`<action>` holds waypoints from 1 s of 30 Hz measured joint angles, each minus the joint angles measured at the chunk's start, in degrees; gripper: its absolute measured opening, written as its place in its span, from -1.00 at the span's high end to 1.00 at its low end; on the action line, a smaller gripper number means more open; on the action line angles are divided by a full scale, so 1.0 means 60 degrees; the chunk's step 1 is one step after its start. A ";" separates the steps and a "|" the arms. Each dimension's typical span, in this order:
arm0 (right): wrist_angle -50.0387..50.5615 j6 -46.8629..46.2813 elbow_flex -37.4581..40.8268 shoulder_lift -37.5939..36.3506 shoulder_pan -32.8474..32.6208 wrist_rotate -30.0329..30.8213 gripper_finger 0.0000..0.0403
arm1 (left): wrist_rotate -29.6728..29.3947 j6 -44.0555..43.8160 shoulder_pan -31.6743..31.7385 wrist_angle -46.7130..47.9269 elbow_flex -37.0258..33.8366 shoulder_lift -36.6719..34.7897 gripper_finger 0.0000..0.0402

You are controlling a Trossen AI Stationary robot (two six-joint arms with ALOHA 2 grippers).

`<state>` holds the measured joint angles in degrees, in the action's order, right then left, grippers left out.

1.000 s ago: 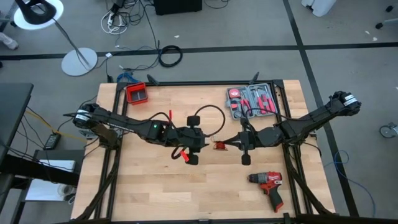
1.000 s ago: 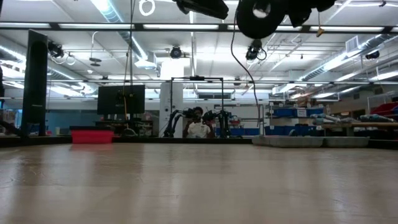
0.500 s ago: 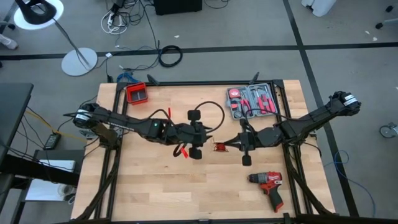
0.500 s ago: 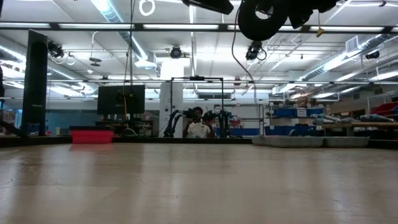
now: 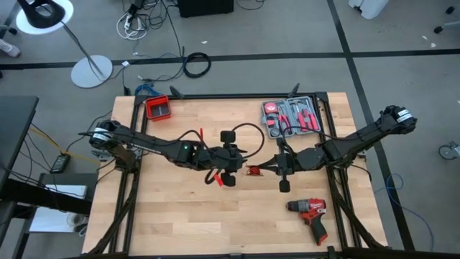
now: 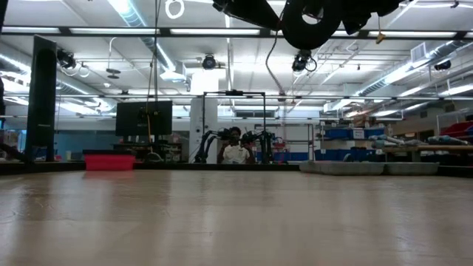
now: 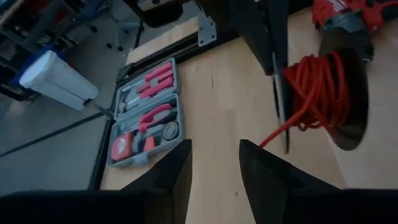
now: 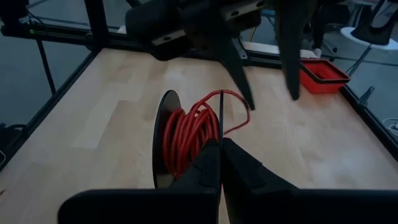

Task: Coil cords
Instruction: Coil the red wire onto the black spool

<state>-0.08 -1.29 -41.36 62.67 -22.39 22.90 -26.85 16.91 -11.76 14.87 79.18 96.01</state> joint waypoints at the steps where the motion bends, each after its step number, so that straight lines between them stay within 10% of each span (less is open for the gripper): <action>1: -0.0024 0.0012 0.0000 0.0000 0.0000 0.0005 1.00 | 0.0036 -0.0106 -0.0002 0.0067 0.0000 0.0000 0.32; 30: -0.0402 0.0248 0.0000 0.0000 0.0011 0.0129 1.00 | 0.0586 -0.1941 -0.0311 0.0132 0.0000 0.0011 0.32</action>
<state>-2.49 0.19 -41.36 62.67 -22.33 23.67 -23.33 5.27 -13.63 15.66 79.18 96.07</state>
